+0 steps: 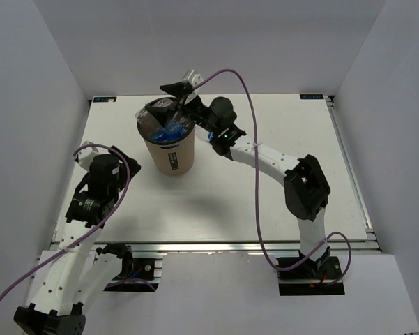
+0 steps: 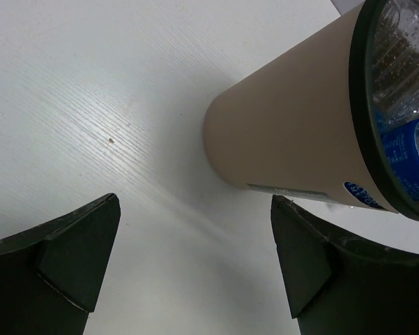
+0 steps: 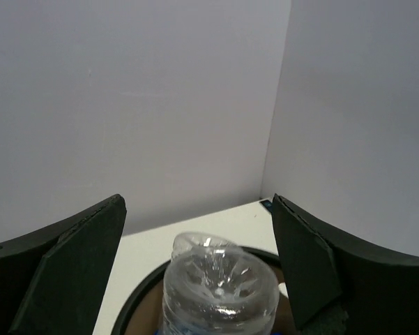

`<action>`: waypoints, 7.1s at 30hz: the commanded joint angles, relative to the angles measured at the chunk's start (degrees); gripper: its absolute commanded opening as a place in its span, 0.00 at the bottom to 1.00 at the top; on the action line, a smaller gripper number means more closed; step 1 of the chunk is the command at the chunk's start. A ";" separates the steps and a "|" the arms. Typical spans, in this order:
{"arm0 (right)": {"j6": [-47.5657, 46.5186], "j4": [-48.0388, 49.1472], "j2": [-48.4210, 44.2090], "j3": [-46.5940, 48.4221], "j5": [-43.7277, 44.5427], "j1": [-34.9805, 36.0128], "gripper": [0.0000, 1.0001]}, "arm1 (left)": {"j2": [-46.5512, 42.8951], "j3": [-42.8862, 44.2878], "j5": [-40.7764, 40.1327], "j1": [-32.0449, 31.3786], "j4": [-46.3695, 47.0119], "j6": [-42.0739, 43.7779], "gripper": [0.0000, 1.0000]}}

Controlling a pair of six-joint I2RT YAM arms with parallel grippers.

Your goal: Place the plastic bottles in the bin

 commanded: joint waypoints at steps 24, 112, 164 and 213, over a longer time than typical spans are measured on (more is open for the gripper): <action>11.15 -40.79 -57.01 -39.39 31.51 -22.59 0.89 | 15.42 -5.76 -1.23 -35.52 13.81 -4.16 0.98; 16.43 -53.36 -75.74 -54.43 4.45 -46.76 0.89 | 52.66 58.62 -4.26 -14.24 58.54 52.81 0.34; 16.17 -52.48 -76.18 -56.28 4.54 -46.85 0.89 | 42.18 14.20 -12.27 -7.18 48.61 26.95 0.71; 18.28 -52.49 -73.27 -55.66 4.98 -46.85 0.89 | 21.35 11.32 -4.19 25.42 16.61 6.30 0.98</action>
